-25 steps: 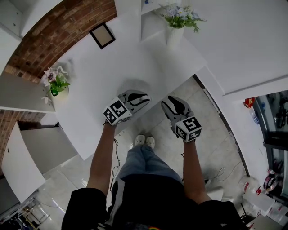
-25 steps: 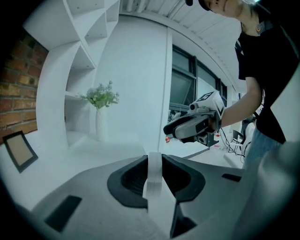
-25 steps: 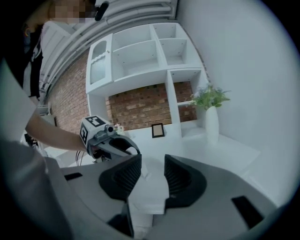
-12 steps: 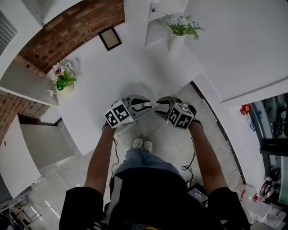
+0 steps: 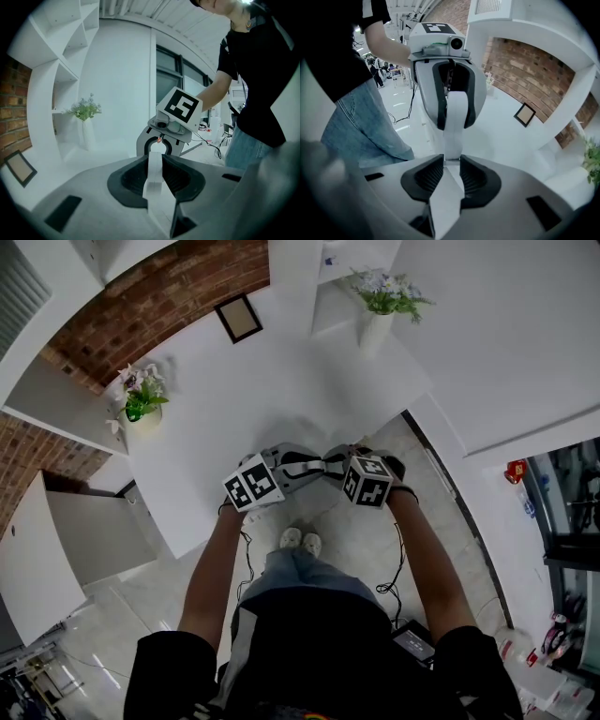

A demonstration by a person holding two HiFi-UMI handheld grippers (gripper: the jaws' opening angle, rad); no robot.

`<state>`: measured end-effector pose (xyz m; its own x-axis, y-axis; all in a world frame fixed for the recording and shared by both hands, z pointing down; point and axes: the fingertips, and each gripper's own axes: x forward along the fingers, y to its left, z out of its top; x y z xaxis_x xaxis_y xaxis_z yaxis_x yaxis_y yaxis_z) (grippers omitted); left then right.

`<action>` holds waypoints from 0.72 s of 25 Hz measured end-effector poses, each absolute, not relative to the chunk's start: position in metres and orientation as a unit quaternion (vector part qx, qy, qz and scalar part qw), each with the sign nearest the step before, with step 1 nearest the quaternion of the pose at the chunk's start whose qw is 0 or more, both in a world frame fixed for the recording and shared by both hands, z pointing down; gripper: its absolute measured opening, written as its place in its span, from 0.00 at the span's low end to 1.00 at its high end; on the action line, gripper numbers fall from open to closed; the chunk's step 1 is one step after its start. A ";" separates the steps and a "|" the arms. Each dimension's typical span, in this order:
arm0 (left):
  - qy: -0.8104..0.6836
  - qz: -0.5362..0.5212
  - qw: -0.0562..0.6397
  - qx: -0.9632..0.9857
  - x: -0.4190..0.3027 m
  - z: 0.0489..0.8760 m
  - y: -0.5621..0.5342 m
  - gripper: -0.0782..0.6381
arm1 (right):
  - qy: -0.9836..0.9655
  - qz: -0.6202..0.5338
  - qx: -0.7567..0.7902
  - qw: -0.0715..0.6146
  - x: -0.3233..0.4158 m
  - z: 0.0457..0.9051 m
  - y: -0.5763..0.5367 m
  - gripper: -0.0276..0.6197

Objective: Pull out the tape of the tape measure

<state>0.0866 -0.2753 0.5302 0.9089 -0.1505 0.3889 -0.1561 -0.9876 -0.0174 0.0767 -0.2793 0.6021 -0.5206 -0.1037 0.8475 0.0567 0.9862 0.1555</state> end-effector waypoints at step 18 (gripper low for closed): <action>-0.074 0.239 0.034 0.968 0.042 0.552 -0.266 0.23 | -0.831 -0.064 0.037 0.551 0.131 0.617 -0.283 0.19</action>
